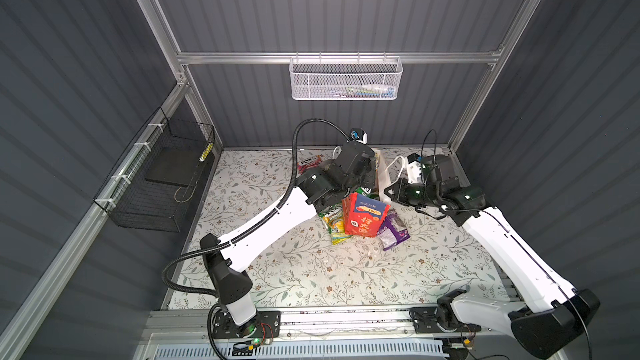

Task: Place the snacks into the paper bag
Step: Place the snack in the paper bag.

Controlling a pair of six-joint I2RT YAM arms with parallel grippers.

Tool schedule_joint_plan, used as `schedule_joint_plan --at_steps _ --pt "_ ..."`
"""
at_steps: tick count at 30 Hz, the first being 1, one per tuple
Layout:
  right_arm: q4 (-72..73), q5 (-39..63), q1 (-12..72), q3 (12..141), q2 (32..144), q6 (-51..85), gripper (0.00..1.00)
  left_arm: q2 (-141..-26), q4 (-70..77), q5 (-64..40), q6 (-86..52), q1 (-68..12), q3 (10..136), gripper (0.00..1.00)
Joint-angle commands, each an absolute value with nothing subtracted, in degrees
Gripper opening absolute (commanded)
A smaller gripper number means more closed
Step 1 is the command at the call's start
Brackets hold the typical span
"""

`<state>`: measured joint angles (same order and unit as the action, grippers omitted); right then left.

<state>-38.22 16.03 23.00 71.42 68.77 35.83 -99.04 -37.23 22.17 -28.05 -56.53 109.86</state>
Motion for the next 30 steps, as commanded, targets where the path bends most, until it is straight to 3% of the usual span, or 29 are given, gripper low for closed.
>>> schedule_joint_plan --at_steps 1,16,20,25,30 --pt "-34.9 15.0 23.1 70.9 67.2 36.7 0.01 -100.8 -38.1 24.3 -28.6 -57.3 113.2 0.00" --pt "-34.8 15.0 23.1 70.2 66.6 36.2 0.01 -107.1 -39.4 25.0 -30.3 -57.7 116.7 0.02" --pt "-35.2 15.5 23.1 70.4 67.1 35.8 0.01 -106.7 -38.6 24.5 -31.0 -57.7 116.3 0.19" --pt "-35.2 15.0 23.1 70.0 66.5 35.6 0.01 -105.3 -38.4 24.1 -30.2 -57.7 116.8 0.57" --pt "-35.7 14.4 23.1 70.1 65.9 35.2 0.01 -101.2 -35.9 22.4 -28.3 -57.8 114.9 0.75"
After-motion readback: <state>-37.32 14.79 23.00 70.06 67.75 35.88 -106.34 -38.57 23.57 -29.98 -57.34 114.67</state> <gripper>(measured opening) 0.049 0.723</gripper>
